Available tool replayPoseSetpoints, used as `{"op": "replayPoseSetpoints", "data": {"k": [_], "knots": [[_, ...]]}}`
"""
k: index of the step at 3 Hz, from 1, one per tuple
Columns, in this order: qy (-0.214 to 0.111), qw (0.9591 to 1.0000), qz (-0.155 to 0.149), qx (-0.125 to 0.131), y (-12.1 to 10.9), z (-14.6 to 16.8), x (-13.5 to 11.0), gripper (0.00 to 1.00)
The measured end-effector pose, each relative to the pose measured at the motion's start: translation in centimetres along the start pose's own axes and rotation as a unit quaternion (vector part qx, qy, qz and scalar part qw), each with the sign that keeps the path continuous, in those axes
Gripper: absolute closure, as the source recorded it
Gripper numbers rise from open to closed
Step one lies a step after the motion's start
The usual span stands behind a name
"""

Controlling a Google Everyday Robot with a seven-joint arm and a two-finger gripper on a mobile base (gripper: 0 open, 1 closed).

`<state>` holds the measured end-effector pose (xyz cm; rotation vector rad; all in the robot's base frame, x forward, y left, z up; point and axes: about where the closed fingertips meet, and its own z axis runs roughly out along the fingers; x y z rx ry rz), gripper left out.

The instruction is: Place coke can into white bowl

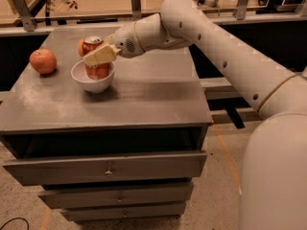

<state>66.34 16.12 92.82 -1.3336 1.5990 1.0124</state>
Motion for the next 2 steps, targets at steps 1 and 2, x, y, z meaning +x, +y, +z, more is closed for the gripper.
{"op": "replayPoseSetpoints", "data": {"k": [1,2], "knots": [[0.013,0.9998,-0.006,0.017,-0.45,-0.23,0.73,0.12],[0.010,0.9993,-0.014,0.032,-0.84,-0.55,0.53,0.00]]}}
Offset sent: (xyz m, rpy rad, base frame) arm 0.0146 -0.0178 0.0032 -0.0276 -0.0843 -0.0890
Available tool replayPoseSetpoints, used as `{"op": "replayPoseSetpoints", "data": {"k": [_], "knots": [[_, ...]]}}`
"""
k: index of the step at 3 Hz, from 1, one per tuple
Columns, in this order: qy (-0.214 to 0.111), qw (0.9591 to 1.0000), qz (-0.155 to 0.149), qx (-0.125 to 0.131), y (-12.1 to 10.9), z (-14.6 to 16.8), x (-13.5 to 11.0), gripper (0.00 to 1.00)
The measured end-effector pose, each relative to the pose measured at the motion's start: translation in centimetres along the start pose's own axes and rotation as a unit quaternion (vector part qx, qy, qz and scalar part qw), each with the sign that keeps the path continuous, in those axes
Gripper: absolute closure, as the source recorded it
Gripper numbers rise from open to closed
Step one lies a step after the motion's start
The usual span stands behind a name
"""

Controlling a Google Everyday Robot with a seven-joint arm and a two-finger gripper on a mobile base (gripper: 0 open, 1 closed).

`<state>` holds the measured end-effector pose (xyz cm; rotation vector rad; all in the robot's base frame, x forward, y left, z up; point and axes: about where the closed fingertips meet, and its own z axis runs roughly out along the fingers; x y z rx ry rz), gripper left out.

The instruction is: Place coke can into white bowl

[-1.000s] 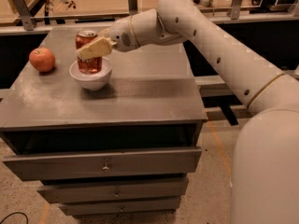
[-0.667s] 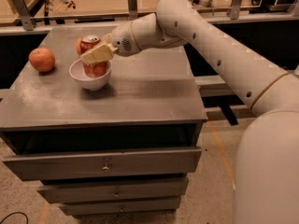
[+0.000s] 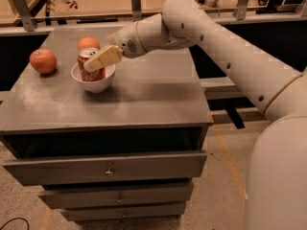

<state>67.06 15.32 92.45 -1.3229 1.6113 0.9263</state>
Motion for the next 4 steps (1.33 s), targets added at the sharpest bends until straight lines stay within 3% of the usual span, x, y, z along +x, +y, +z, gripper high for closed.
{"op": "replayPoseSetpoints", "data": {"k": [1,2,3,4], "knots": [[-0.029,0.9993,-0.005,0.025,-1.1,-2.1,-1.2,0.00],[-0.038,0.9954,0.000,0.088,-2.7,-7.6,-1.2,0.00],[-0.031,0.9866,0.019,0.159,-3.9,-12.8,-0.8,0.00],[-0.033,0.9866,0.020,0.159,-3.8,-12.5,-1.1,0.00]]}}
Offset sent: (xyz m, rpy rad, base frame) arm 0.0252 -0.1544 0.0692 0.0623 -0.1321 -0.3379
